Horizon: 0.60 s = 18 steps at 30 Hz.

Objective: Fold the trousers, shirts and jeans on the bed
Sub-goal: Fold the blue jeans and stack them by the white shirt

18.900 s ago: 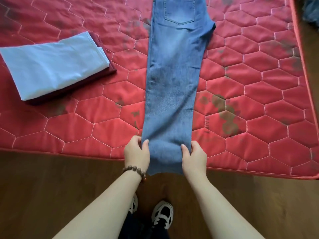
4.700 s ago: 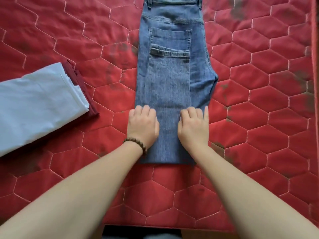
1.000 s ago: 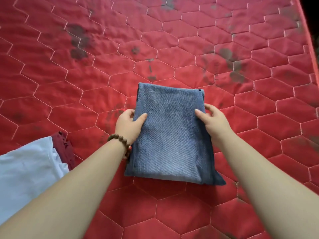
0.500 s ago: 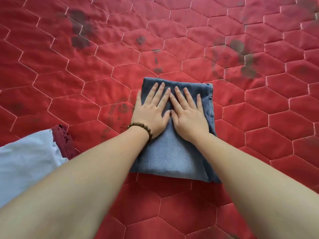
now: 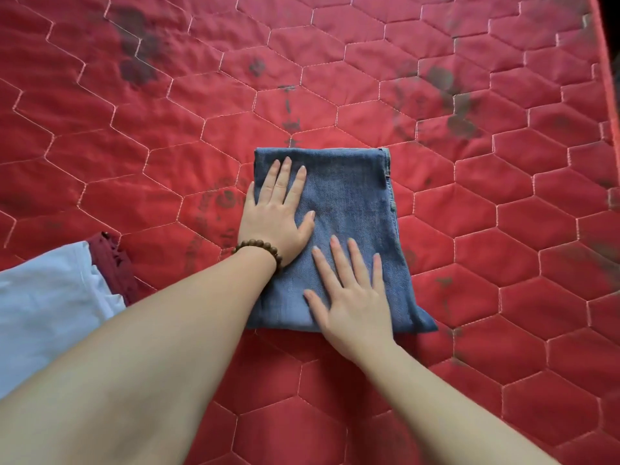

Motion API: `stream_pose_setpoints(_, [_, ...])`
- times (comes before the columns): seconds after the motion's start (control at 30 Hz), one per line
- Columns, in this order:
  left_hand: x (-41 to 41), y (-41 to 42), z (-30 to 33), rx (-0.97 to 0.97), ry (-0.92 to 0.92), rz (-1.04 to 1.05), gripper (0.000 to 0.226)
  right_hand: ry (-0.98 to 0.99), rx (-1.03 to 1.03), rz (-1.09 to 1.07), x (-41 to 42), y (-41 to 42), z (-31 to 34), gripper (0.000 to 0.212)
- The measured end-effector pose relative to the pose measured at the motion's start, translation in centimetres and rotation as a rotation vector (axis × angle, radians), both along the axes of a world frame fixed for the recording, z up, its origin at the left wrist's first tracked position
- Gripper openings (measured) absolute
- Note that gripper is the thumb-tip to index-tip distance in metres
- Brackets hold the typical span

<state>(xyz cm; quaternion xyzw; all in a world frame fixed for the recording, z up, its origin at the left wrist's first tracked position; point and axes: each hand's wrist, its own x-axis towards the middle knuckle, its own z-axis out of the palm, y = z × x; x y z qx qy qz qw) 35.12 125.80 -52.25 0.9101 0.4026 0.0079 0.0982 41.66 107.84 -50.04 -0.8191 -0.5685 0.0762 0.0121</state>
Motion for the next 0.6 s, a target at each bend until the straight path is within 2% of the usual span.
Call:
stream_pose_setpoints(0.13, [-0.2,0.1,0.2,-0.021,0.008,-0.013,0.072,-0.036,-0.039,-0.12,0.9,-3.3,-0.7,0.061])
stream_pose_setpoints(0.33, [0.2,-1.2,3.0,0.023,0.162,0.0,0.073,-0.077,0.024,-0.163,1.8,-3.0,0.2,0.054])
stream_pose_setpoints(0.37, [-0.2,-2.4,3.6,0.044,0.124,-0.031,0.075,-0.087,0.058,-0.204,2.7,-2.9,0.4,0.052])
stream_pose_setpoints(0.43, [-2.0,-5.5,3.9,0.073,0.026,-0.22,0.08,-0.012,0.074,-0.25,4.2,-2.5,0.6,0.052])
stream_pose_setpoints(0.5, [-4.7,-8.1,3.4,0.059,0.091,-0.445,0.09,0.115,0.036,-0.221,4.7,-2.6,0.1,0.055])
stream_pose_setpoints(0.6, [-6.7,-9.1,1.8,0.053,0.243,-0.513,0.105,0.188,0.038,-0.198,4.3,-2.8,-0.5,0.058])
